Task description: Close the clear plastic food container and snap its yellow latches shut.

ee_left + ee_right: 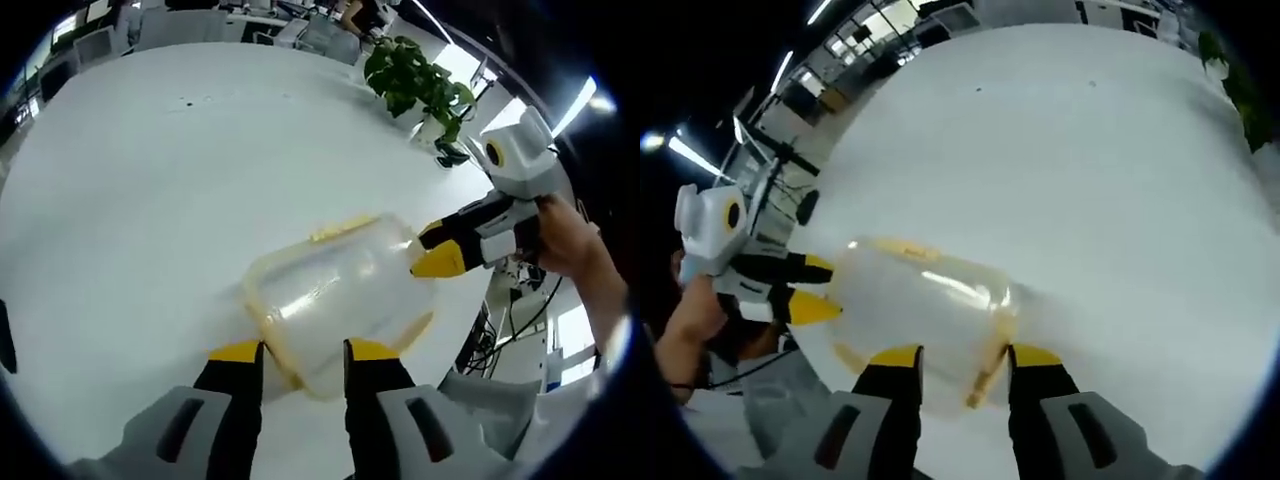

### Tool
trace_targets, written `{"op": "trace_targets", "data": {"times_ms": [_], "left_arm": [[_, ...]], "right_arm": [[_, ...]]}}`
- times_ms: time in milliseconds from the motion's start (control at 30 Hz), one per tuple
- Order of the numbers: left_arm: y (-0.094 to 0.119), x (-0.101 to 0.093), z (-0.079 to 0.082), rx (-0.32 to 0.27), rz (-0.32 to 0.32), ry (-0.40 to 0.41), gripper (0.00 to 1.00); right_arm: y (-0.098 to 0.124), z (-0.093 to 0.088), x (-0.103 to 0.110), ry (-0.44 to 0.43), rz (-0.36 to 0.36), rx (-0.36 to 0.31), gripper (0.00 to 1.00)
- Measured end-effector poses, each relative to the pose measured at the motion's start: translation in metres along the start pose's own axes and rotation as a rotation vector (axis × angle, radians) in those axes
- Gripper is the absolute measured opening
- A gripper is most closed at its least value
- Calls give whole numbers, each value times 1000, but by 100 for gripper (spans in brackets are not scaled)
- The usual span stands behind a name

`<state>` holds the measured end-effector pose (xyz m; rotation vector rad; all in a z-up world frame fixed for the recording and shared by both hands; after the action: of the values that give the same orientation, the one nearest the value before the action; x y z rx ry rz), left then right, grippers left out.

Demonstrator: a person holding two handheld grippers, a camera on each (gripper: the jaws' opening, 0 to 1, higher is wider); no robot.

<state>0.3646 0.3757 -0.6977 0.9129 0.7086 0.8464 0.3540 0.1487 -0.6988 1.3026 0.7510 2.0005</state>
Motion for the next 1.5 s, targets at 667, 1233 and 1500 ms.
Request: {"op": "trace_targets", "data": {"times_ms": [667, 1233, 1500], "left_arm": [[9, 2, 8, -43, -5, -163, 38], [8, 1, 13, -25, -13, -398, 37], [8, 2, 15, -31, 4, -491, 37]], "right_arm": [[5, 10, 14, 310, -57, 140, 35], [4, 14, 20, 481, -41, 220, 38], [-2, 15, 26, 561, -27, 253, 36]]}}
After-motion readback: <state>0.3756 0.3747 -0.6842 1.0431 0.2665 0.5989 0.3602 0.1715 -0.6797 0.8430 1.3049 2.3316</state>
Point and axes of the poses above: the point that each gripper's makers call its tool centre point, and the gripper's own axes: y roughly backward along the fingers, x roughly to its left, z roughly out of its top, the point moved 9 cm from there along y, roughly backward along the fingers, and after that the axes turned 13 degrees about z, right-handed, at the moved point
